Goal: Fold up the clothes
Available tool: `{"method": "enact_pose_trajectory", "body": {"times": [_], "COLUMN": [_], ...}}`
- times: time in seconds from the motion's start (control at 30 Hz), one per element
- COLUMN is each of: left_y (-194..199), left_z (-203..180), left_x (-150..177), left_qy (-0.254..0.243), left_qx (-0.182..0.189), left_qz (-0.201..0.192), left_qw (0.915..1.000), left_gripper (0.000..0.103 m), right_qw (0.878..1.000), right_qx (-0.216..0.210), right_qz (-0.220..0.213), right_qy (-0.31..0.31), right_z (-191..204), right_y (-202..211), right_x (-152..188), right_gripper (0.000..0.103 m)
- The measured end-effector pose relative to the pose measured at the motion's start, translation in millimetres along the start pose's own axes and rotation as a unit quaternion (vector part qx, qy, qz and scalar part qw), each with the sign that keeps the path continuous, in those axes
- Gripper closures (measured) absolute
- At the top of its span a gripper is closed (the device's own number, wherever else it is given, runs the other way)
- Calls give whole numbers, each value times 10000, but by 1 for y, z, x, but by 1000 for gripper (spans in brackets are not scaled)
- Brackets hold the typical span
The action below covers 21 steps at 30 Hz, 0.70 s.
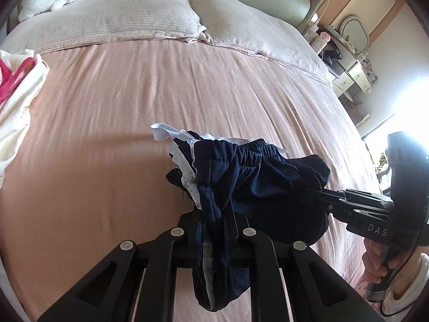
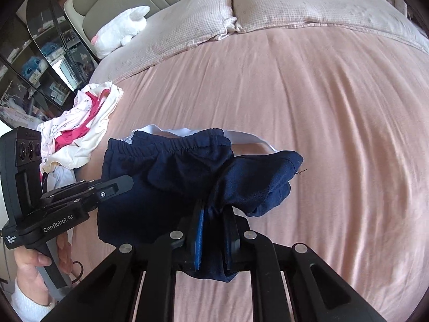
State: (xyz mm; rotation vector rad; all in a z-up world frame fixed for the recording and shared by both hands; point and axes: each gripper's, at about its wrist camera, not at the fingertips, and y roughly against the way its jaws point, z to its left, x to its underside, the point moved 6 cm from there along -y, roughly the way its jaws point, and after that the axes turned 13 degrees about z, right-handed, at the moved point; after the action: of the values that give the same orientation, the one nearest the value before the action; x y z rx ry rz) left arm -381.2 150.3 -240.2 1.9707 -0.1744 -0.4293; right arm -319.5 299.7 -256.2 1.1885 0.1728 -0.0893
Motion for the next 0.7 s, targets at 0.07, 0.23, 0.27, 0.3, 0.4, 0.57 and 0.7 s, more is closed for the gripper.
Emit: {"method": "enact_pose_trajectory", "body": {"times": [0.07, 0.23, 0.27, 0.3, 0.4, 0.57, 0.7], "left_y": [-12, -42, -47, -52, -61, -70, -83], "left_z": [-13, -57, -69, -81, -122, -183, -182], "left_x": [-2, -15, -21, -28, -56, -109, -115], "left_qy": [35, -92, -172, -250, -454, -749, -522], "left_qx": [75, 195, 215, 231, 310, 308, 7], "left_qz": [74, 206, 222, 229, 162, 48, 224], "left_qw": [9999, 9996, 9994, 9992, 9984, 9967, 9984], "left_gripper": [93, 93, 93, 93, 93, 93, 93], "right_qw": [9999, 9996, 9995, 9994, 9988, 9955, 9959], "right_qx": [136, 279, 292, 289, 225, 428, 379], "right_qz": [25, 12, -39, -90, -266, -714, -394], "right_qy": [0, -58, -90, -135, -341, -445, -728], "right_z": [-16, -60, -70, -81, -119, -180, -222], "right_y": [7, 26, 33, 39, 63, 122, 124], "right_x": [2, 5, 4, 4, -2, -29, -32], "right_gripper": [92, 92, 92, 92, 92, 92, 92]}}
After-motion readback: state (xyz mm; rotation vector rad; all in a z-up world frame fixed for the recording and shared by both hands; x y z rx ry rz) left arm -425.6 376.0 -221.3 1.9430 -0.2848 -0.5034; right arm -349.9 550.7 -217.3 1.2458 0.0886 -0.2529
